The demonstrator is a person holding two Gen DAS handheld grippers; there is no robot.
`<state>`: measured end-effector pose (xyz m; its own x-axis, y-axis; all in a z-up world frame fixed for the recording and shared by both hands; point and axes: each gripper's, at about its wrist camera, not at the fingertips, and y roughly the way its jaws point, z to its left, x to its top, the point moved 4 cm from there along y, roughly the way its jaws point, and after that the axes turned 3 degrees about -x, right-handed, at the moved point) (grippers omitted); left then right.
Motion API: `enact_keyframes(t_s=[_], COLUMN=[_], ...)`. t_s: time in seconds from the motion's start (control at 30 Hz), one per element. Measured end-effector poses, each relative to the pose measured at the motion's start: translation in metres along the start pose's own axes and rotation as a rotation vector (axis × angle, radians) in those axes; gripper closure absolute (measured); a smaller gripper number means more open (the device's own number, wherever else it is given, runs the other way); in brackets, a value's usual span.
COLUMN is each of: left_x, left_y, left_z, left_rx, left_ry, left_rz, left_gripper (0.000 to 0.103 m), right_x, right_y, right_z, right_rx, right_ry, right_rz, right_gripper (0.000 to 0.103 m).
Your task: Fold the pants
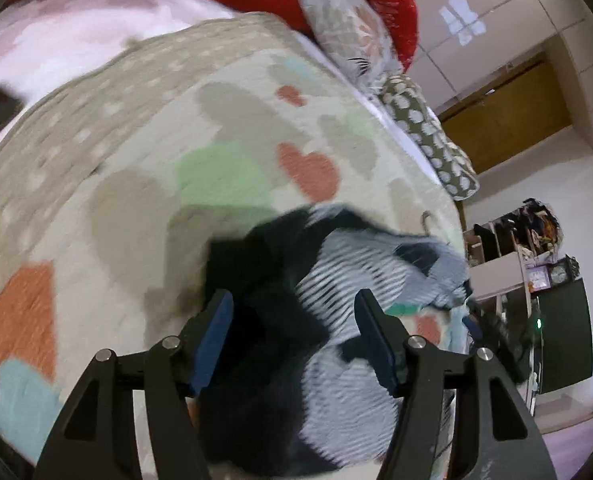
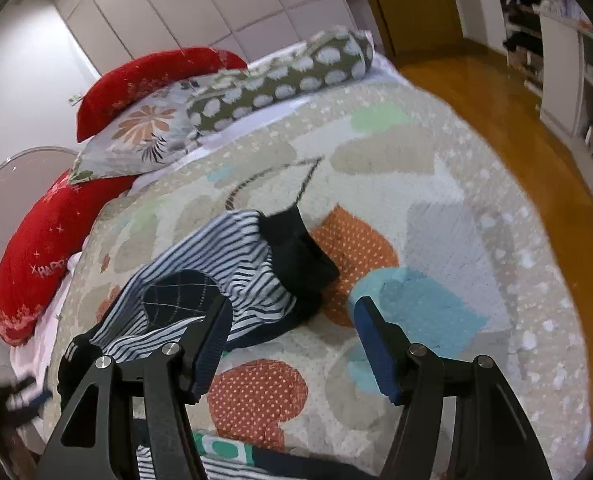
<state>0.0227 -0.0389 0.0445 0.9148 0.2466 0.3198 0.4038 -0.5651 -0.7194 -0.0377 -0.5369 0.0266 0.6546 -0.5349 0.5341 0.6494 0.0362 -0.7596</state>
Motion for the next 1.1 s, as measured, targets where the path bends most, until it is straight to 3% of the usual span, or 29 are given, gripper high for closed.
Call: enact_keyframes(t_s=[0.17, 0.2, 0.23, 0.4, 0.53, 0.67, 0.77, 0.87, 0.93, 1.0, 1.07, 1.1], left_x=[-0.031, -0.036, -0.039, -0.047, -0.055, -0.066, -0.075, -0.081, -0.082, -0.082, -0.084, -0.085], left_y=[-0.015, -0.018, -0.019, -0.02, -0.009, -0.008, -0.009, -0.005, 0.002, 0.009, 0.012, 0.014], left_z=[0.03, 0.032, 0.032, 0.03, 0.037, 0.048, 0.049, 0.043, 0.039, 0.032, 0.028, 0.024], left_rx=[-0.031, -0.032, -0.028, 0.032, 0.032, 0.055, 0.068, 0.071, 0.086, 0.1, 0.129, 0.152], left_ry=[-0.106, -0.112, -0.109, -0.047, -0.059, -0.071, -0.053, -0.014, 0.013, 0.04, 0.074, 0.099], left_rz=[0.023, 0.024, 0.021, 0.001, 0.028, 0.037, 0.039, 0.047, 0.049, 0.05, 0.043, 0.033], left_gripper=[0.041, 0.041, 0.041, 0.041, 0.041, 0.041, 0.04, 0.03, 0.023, 0.019, 0.019, 0.027], right_x=[0.012, 0.013, 0.014, 0.014, 0.017, 0.014, 0.005, -0.013, -0.024, -0.032, -0.046, -0.052], right_y=[0.043, 0.048, 0.051, 0.014, -0.035, -0.041, -0.014, 0.001, -0.008, -0.027, -0.058, -0.065], right_z=[0.005, 0.007, 0.01, 0.021, 0.027, 0.013, -0.021, -0.047, -0.055, -0.061, -0.066, -0.067], right_rx=[-0.015, -0.027, -0.02, 0.056, 0.091, 0.005, -0.1, -0.111, -0.058, -0.051, -0.037, -0.029], right_ry=[0.038, 0.035, 0.034, 0.052, 0.019, 0.015, 0.078, 0.161, 0.18, 0.162, 0.127, 0.115], right_rz=[0.017, 0.024, 0.047, 0.038, 0.009, 0.034, 0.113, 0.177, 0.146, 0.083, 0.018, 0.006], right_gripper=[0.038, 0.073, 0.091, 0.092, 0.092, 0.091, 0.088, 0.086, 0.078, 0.06, 0.051, 0.048])
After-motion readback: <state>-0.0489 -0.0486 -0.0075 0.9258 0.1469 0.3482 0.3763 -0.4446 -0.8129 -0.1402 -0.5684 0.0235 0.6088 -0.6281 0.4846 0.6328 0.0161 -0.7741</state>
